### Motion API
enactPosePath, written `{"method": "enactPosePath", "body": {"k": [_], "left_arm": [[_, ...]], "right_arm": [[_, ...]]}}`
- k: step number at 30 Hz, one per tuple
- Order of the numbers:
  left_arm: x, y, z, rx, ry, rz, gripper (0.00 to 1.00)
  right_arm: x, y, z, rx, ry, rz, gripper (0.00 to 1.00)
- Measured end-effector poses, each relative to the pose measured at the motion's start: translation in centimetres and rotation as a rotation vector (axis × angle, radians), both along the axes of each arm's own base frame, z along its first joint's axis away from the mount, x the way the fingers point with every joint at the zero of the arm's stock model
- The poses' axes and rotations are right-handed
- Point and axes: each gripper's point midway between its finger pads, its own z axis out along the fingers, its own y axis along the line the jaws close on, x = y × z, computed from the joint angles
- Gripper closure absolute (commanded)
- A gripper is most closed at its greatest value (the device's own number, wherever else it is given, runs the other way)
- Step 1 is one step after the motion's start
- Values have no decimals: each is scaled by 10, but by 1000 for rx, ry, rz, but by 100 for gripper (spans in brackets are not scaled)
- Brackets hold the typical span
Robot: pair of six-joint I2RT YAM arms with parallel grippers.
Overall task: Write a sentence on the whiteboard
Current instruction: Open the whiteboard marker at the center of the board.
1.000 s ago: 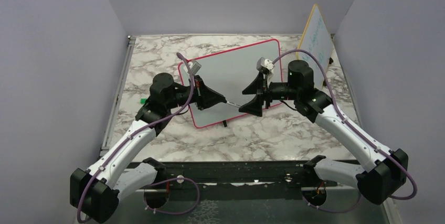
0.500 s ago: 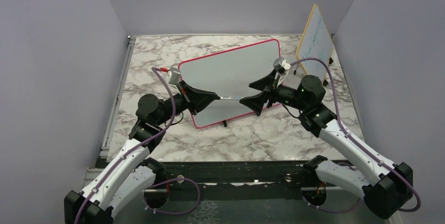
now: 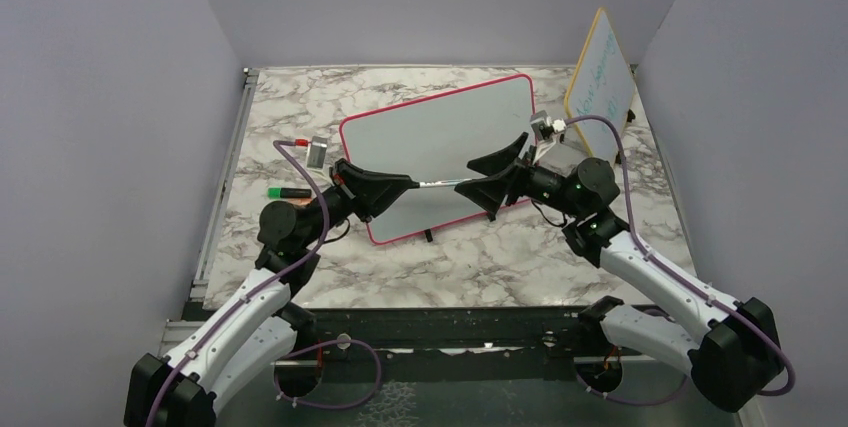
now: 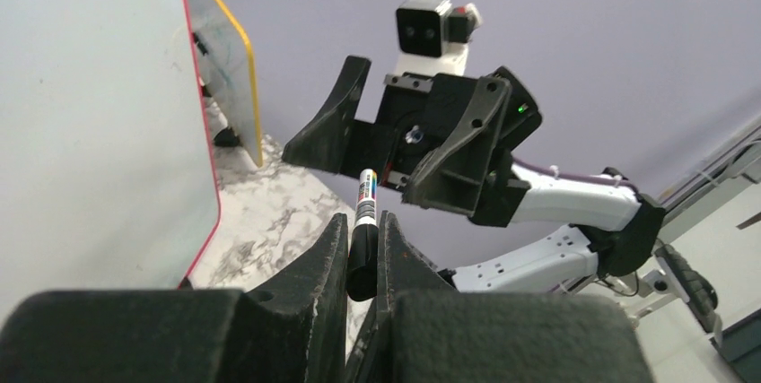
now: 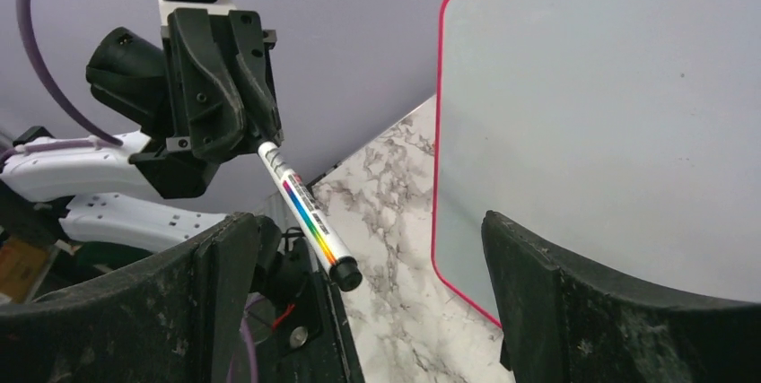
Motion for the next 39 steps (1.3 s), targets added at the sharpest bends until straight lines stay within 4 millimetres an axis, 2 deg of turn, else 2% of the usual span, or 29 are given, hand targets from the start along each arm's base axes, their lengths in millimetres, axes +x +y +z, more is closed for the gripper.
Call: {"method": "enactPosePath", "body": {"k": [6,20,26,33,39], "left_arm": [[0,-1,14,-66,-11,-21,100],[6,-8,11,-83,20,-46,100],[5,-9,17,-84,5,-59,100],[3,-10,24,-89,-13,-71,100],[2,-12,22,-86,7,-93,100]], "right_arm": [[-10,10,5,54,10,101,18],[-30,19,36,55,-33,259,33],[-31,22,35,22,-10,291,39],[-29,26,23,-9,28,314,49],[-33,26,21,-14,34,339,51]]}}
